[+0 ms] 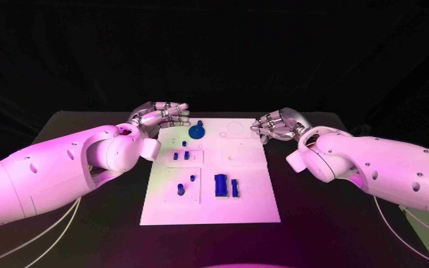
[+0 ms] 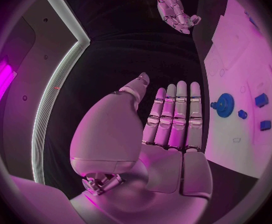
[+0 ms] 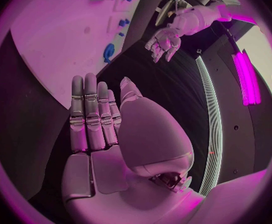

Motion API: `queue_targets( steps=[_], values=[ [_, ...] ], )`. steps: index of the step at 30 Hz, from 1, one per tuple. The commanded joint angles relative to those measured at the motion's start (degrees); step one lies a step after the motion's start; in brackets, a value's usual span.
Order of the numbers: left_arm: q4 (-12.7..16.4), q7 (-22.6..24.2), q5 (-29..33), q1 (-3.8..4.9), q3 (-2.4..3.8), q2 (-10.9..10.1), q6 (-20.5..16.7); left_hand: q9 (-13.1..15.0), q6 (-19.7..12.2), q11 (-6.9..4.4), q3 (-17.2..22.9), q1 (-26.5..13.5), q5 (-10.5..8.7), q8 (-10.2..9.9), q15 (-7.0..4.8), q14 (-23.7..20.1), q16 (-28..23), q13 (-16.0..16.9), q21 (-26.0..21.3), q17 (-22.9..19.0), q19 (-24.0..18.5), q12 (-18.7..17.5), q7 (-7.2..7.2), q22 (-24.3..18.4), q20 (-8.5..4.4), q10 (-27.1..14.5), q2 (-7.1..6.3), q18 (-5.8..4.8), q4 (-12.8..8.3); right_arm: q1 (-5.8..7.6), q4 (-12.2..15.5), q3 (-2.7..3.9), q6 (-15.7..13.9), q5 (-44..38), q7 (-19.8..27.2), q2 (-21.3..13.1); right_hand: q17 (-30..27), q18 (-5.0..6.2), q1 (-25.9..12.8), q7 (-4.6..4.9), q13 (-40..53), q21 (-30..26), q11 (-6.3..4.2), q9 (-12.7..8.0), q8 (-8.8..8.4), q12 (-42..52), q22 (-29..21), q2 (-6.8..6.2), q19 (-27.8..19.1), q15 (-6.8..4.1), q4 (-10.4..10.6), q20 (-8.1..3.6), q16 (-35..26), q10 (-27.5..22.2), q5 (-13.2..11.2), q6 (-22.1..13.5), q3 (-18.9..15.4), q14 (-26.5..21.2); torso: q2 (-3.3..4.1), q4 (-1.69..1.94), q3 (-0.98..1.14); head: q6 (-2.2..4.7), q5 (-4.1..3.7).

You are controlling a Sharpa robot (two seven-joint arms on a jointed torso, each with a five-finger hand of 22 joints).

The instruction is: Assemble the parts on the task board

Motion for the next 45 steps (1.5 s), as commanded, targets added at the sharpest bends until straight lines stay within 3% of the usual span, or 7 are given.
queue_targets(
  steps=[1, 15, 16, 29, 30, 36, 45],
  values=[
    [-2.36, 4.95, 5.42, -0.27, 0.09, 1.74, -2.29, -0.16, -1.04, 0.26, -1.67, 0.69, -0.19, -0.81, 0.96, -1.68, -5.46, -1.14, -5.08, -2.75, -2.3, -1.47, -0.17, -3.52, 1.88, -0.71, 0.9, -0.64, 0.23, 0.49, -4.93, 0.06, 6.76, 15.15, 11.55, 2.37, -5.24, 0.77, 0.45, 0.06, -7.6, -5.4, 1.56, -2.65, -2.02, -4.66, -6.46, -0.15, -1.32, 1.6, -0.36, 1.84, -7.79, -0.16, -1.07, 0.42, -0.15, -2.05, -1.7, -1.24, -0.17, 1.75, 0.9],
    [-12.66, 9.22, 7.66, -2.97, 0.14, 8.45, -5.99, -0.19, -1.61, 2.48, -8.05, 2.82, -0.38, -2.89, 3.23, -1.01, -16.59, -3.76, -13.97, -10.49, -1.83, -5.03, -2.87, -10.94, 3.37, -2.16, 3.57, -0.43, 1.01, 0.65, -18.03, 0.3, 12.78, 18.26, 17.53, 10.08, -21.16, 0.88, -2.74, 1.33, -25.61, -10.45, 2.92, -12.76, -4.29, -14.67, -29.1, 3.51, -4.43, 4.52, -7.75, 5.03, -19.06, 2.76, -4.23, 0.91, -3.18, -2.68, -4.8, -1.08, 0.88, 3.86, 2.56],
    [-12.42, 6.24, 6.17, -2.8, 0.07, 8.14, -4.57, -3.94, -18.68, -0.99, -10.29, -20.79, -3.21, -6.61, 0.25, -16.94, -18.44, -7.35, -19.3, -16.14, -15.3, -8.61, -5.37, -13.62, -1.69, -19.91, 7.97, -2.66, -4.26, 0.83, -17.57, 0.31, 9.71, 16.78, 14.03, 9.89, -26.53, -2.93, -27.54, -2.16, -30.7, -14.11, -0.01, -15.04, -7.91, -18.45, -36.15, -0.57, -19.9, 2.04, -9.3, 0.55, -22.65, -15.39, -6.97, -15.61, -1.25, -20.84, -4.13, -1.16, 0.6, 3.65, 2.28],
    [-3.6, 10.22, 3.06, -4.0, 0.29, 5.69, -15.61, -3.94, -33.47, -4.01, -16.08, -42.3, -3.21, -6.61, -2.4, -30.98, -23.3, -7.35, -19.3, -16.14, -26.94, -8.61, -11.38, -20.1, -6.19, -35.77, 7.97, -4.51, -4.26, -2.5, -8.06, 2.75, -1.33, 23.3, 19.46, 7.38, -26.53, -4.5, -49.69, -5.35, -30.7, -14.11, -2.56, -20.66, -7.91, -18.45, -43.08, -0.57, -33.18, -3.71, -13.58, -3.47, -22.65, -31.2, -9.74, -30.17, 3.36, -36.79, -4.33, 2.21, 2.42, 7.19, 0.96],
    [-2.31, 10.8, 2.61, -4.17, 0.32, 5.33, -17.21, -3.94, -34.39, -4.18, -16.08, -43.62, -3.21, -6.61, -6.55, -31.86, -23.3, -7.35, -19.3, -16.14, -27.66, -8.61, -11.38, -20.1, -6.47, -36.75, 7.97, -4.51, -4.26, -2.98, -6.68, 3.11, -2.94, 24.25, 20.25, 7.02, -26.53, -4.5, -51.06, -5.54, -30.7, -14.11, -6.67, -20.66, -7.91, -18.45, -43.48, -0.57, -34.04, -3.71, -13.58, -3.72, -22.65, -32.2, -9.91, -31.08, 3.36, -37.82, -4.33, 2.29, 2.46, 7.28, 0.92],
    [3.92, 13.6, 0.42, -5.02, 0.48, 3.6, -25.0, -3.94, -38.93, -8.79, -16.08, -50.02, -3.21, -6.61, -6.55, -36.14, -23.3, -7.35, -19.3, -16.14, -31.22, -8.61, -11.38, -20.1, -7.83, -41.48, 7.97, -8.89, -4.26, -5.37, 0.15, 4.86, -10.87, 28.93, 24.15, 5.22, -26.53, -5.18, -57.7, -10.39, -30.7, -14.11, -6.67, -20.66, -7.91, -18.45, -45.41, -0.57, -38.14, -3.71, -13.58, -4.91, -22.65, -36.98, -13.94, -35.51, 3.36, -42.7, -4.33, 2.33, 2.48, 7.32, 0.91],
    [8.06, 15.47, -1.04, -5.58, 0.58, 2.45, -30.19, -3.94, -44.95, -8.79, -16.08, -58.61, -3.21, -6.61, -6.55, -41.85, -23.3, -7.35, -19.3, -16.14, -36.01, -8.61, -11.38, -20.1, -13.33, -47.89, 7.97, -8.89, -4.26, -7.01, 4.83, 6.07, -16.31, 32.14, 26.83, 3.98, -26.53, -9.74, -66.65, -10.39, -30.7, -14.11, -6.67, -20.66, -7.91, -18.45, -48.0, -0.57, -43.53, -3.71, -13.58, -9.83, -22.65, -43.48, -13.94, -41.43, 3.36, -49.26, -4.33, 2.33, 2.48, 7.32, 0.91]
  ],
)
